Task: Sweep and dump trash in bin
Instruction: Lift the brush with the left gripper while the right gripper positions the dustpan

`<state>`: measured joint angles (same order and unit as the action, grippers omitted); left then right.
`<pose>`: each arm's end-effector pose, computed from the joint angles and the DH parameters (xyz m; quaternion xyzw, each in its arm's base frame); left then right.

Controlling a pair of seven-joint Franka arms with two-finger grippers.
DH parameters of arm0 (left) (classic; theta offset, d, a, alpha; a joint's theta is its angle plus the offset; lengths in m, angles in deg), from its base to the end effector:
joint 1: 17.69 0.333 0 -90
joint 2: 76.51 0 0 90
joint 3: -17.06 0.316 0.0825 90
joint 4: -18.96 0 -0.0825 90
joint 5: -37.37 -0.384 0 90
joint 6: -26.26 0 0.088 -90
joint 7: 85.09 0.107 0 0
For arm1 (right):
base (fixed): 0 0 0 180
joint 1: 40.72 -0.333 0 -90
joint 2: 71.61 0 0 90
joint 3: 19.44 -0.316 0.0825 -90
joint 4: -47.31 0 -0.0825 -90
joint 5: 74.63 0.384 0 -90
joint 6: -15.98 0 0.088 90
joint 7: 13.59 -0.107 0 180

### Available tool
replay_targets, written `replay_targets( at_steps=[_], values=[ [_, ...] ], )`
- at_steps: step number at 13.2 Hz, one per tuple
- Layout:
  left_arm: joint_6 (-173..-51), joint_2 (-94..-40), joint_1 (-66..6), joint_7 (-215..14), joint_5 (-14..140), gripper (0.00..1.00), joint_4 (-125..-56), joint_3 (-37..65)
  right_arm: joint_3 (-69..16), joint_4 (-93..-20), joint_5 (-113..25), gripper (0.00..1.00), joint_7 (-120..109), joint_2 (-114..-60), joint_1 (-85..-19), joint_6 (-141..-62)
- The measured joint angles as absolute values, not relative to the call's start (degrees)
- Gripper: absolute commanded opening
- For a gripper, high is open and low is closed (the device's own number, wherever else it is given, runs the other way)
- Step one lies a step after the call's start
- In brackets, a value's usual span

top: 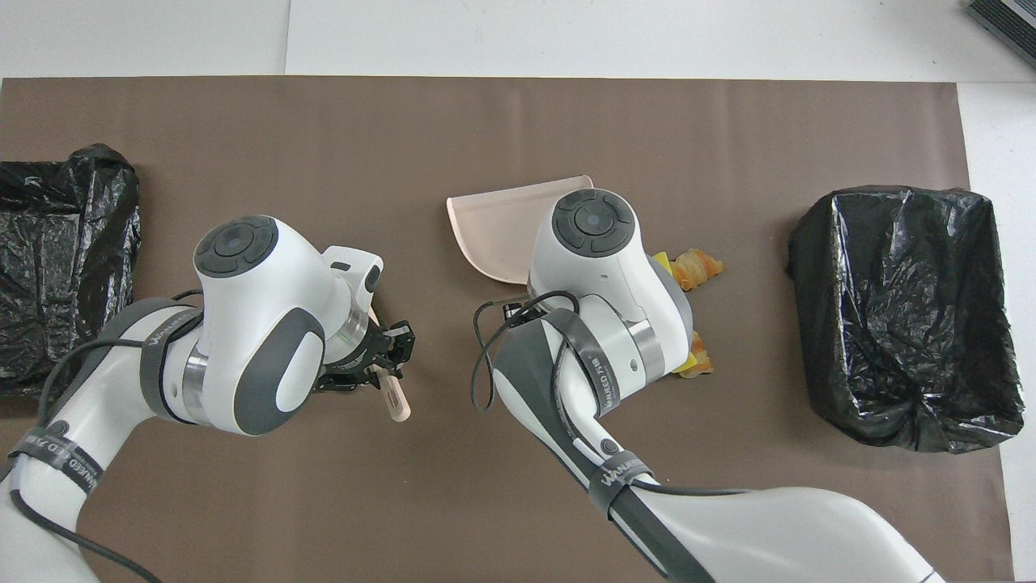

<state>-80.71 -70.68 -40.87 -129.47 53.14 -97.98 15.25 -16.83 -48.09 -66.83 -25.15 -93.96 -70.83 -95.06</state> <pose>0.4797 -0.2463 0.3761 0.9572 0.2219 -0.1837 0.0261 0.5708 0.3109 0.3722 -0.9906 -0.1116 0.0725 0.0308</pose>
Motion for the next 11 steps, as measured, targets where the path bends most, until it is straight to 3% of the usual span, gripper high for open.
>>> replay_targets(
  at_steps=[3,6,11],
  values=[
    [-77.7,-73.0,-42.8,-133.4,53.0,0.0,-97.7,15.0,-16.6,-48.2,-67.8,0.0,-4.1,-89.5,-64.7,-89.9],
    [-69.0,-78.1,-42.5,-133.8,49.1,0.0,-96.3,15.5,-16.6,-49.2,-74.9,0.0,16.2,-87.9,-63.3,-88.9],
    [-64.5,-82.9,-37.1,-130.8,40.8,0.0,-101.1,16.0,-16.6,-56.3,-79.2,0.0,39.1,-86.9,-63.6,-96.3]
  ],
)
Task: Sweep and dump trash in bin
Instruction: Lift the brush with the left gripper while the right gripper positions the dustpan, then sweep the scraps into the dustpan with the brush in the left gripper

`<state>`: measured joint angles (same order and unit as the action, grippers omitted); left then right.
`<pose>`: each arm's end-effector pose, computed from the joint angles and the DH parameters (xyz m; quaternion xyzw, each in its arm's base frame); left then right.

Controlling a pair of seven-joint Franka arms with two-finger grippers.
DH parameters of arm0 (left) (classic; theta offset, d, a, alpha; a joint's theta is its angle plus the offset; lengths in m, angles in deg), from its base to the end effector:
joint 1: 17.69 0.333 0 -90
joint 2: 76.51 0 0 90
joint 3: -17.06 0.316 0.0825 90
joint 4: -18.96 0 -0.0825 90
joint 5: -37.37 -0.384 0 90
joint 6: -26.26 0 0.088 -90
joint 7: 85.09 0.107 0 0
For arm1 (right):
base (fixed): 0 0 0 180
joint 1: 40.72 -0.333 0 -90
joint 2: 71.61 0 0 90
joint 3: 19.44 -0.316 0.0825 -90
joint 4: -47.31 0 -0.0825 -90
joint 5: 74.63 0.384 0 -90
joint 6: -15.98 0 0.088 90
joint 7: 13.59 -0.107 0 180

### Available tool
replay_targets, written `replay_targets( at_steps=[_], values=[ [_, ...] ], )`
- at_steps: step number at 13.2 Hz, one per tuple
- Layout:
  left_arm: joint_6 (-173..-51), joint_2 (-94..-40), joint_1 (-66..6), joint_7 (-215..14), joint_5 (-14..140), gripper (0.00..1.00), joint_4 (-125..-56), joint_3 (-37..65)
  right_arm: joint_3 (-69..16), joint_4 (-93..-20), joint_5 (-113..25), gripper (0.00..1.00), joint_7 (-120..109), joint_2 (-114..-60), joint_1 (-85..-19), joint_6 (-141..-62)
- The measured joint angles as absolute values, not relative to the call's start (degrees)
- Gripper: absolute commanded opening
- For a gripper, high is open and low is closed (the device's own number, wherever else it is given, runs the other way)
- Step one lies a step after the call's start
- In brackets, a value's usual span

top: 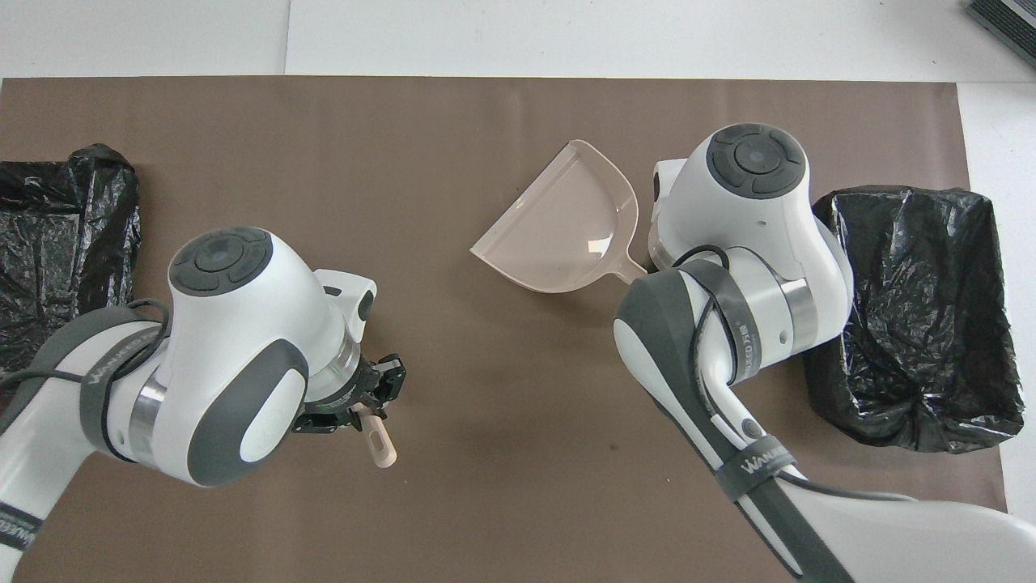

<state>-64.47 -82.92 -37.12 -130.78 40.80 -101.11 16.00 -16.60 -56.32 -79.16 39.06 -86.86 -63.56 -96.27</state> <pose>0.4389 -0.1710 0.4450 -0.9546 -0.2201 0.1819 0.0848 0.5781 0.2068 0.3869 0.7931 0.6049 -0.0672 0.0243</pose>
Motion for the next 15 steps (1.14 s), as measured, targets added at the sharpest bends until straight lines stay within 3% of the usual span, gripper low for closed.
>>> replay_targets(
  at_steps=[4,15],
  values=[
    [-68.5,-85.3,-33.0,-124.6,40.7,0.0,-106.3,16.1,-16.8,-59.2,-79.9,0.0,40.8,-86.3,-65.0,-98.1],
    [-79.7,-84.8,-37.7,-112.3,53.4,0.0,-105.1,14.5,-16.9,-64.3,-80.3,0.0,37.4,-85.1,-67.2,-102.4]
  ],
)
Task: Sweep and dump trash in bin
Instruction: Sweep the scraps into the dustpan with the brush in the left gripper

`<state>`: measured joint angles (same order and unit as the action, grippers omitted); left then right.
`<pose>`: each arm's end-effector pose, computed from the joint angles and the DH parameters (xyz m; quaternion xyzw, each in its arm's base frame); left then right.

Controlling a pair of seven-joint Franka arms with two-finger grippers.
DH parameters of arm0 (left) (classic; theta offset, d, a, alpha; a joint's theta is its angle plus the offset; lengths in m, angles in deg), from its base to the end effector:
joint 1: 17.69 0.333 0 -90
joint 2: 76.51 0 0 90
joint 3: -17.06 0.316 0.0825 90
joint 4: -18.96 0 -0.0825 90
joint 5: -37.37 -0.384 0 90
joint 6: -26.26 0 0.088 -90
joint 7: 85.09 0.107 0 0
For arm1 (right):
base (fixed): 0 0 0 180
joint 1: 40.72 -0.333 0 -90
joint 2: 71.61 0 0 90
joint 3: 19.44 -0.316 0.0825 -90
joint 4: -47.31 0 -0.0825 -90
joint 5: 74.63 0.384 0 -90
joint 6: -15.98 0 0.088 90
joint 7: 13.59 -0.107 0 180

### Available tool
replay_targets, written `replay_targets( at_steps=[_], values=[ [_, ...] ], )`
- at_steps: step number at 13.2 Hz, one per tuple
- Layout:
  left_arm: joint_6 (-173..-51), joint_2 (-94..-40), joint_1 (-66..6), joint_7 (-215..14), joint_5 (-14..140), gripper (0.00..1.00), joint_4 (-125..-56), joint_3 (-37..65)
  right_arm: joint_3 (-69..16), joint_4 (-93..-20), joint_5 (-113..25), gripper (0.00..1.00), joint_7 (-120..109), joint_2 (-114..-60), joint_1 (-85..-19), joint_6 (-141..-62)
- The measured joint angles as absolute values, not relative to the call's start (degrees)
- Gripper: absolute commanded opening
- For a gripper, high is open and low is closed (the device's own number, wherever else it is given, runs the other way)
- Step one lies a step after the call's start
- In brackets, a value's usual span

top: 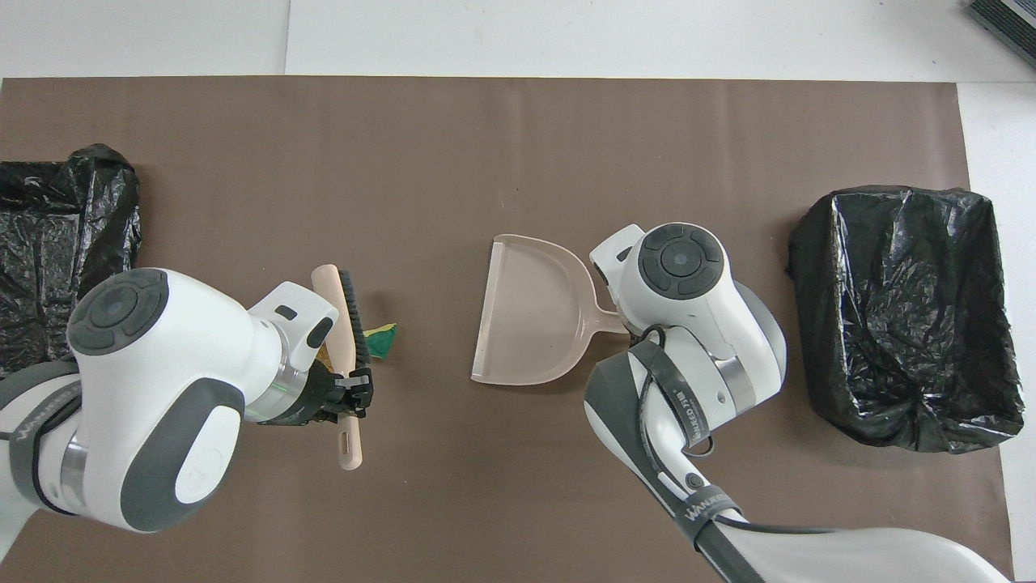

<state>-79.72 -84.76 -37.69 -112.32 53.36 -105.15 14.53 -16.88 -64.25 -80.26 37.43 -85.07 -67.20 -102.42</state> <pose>0.4418 -0.2073 0.4463 0.9841 0.0906 -0.1306 0.0792 0.5418 0.2357 0.3523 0.7753 0.6272 -0.0671 0.0322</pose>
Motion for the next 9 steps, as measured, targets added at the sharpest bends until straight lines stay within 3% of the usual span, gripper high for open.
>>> replay_targets(
  at_steps=[6,9],
  values=[
    [-68.9,-84.8,-35.6,-111.0,51.3,0.0,-101.3,15.8,-16.8,-64.3,-80.3,0.0,37.1,-85.0,-67.2,-102.4],
    [-66.1,-88.6,-34.3,-110.7,41.8,0.0,-104.8,16.3,-16.9,-64.3,-80.3,0.0,37.0,-84.9,-67.5,-102.4]
  ],
)
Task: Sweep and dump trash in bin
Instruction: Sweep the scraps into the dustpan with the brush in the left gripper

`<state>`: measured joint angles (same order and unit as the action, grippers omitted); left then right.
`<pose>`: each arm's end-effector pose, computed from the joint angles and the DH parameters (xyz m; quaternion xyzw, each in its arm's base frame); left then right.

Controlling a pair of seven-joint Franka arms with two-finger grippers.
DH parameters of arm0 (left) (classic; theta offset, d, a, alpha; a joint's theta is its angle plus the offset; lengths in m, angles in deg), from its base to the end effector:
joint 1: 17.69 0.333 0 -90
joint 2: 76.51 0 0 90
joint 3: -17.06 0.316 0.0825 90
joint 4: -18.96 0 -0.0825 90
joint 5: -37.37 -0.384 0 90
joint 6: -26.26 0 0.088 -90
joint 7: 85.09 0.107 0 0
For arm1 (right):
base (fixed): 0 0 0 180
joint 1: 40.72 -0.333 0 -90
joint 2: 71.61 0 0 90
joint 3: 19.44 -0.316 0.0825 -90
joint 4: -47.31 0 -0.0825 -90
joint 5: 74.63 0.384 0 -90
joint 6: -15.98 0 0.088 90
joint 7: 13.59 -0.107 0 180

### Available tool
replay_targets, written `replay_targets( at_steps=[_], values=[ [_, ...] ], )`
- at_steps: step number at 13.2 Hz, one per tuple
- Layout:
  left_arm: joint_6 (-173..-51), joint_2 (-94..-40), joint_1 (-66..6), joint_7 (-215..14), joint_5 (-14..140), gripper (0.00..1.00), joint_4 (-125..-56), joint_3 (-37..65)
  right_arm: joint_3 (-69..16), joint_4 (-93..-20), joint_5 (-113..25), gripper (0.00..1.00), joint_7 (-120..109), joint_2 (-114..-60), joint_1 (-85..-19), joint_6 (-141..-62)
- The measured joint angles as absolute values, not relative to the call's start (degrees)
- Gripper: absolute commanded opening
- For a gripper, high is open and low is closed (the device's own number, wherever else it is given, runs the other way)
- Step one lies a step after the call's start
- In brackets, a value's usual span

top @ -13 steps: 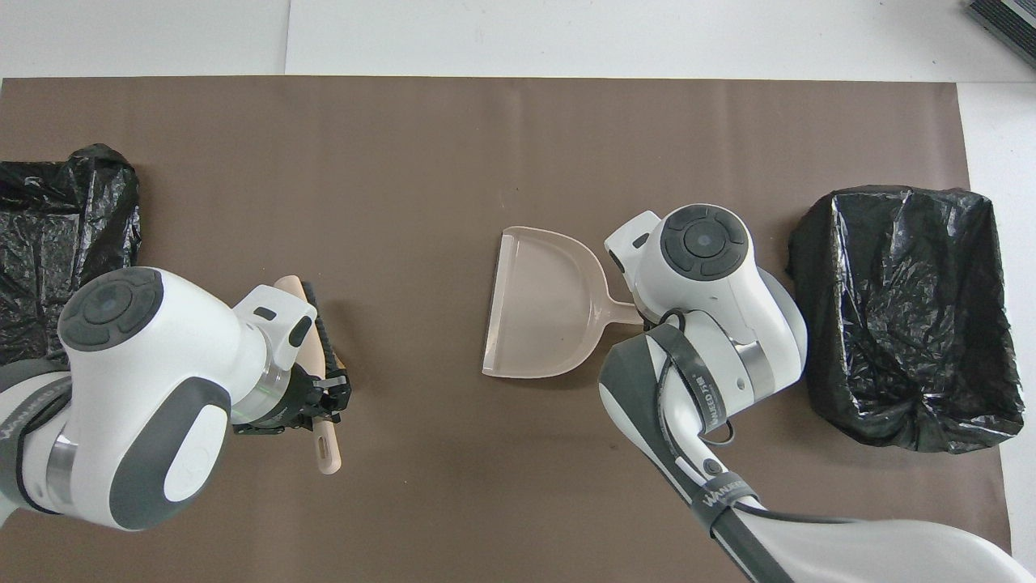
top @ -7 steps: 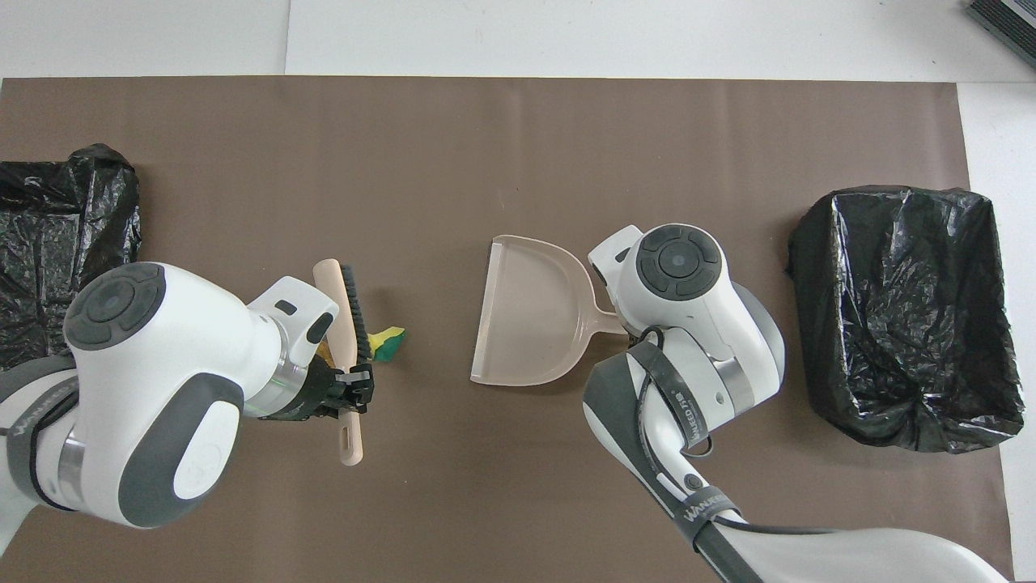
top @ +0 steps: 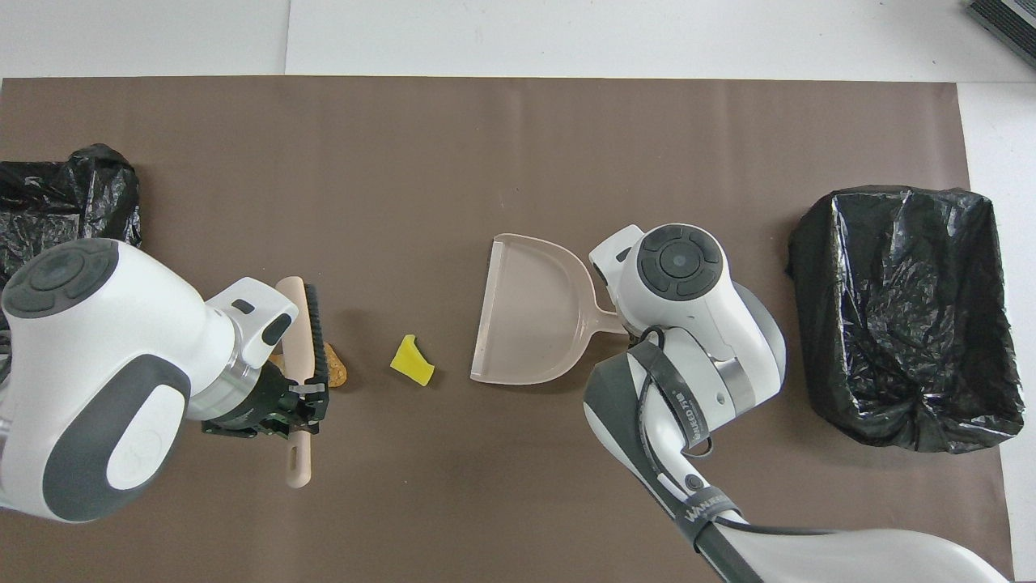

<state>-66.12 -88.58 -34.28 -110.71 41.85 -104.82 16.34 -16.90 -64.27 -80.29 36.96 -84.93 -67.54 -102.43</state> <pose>0.4268 -0.1417 0.4640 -0.9819 -0.0799 0.1696 0.0270 0.5402 0.2390 0.3536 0.7759 0.6265 -0.0658 0.0331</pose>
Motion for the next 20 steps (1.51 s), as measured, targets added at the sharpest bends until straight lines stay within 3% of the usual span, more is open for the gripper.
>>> replay_targets(
  at_steps=[4,8,14,20],
  values=[
    [-69.1,-96.0,-30.5,-110.7,36.1,0.0,-116.4,16.4,-17.1,-64.9,-80.3,0.0,36.8,-83.9,-72.4,-102.5],
    [-77.8,-95.1,-30.3,-111.1,35.8,0.0,-122.4,15.7,-17.2,-69.2,-81.7,0.0,36.8,-81.5,-73.3,-103.3],
    [-86.8,-85.4,-36.3,-105.1,40.7,0.0,-118.6,14.9,-17.2,-70.3,-81.8,0.0,35.3,-80.9,-73.4,-104.5],
    [-91.1,-82.1,-47.2,-103.2,50.5,0.0,-115.5,14.5,-17.2,-70.3,-81.8,0.0,35.1,-80.9,-73.4,-104.5]
  ],
)
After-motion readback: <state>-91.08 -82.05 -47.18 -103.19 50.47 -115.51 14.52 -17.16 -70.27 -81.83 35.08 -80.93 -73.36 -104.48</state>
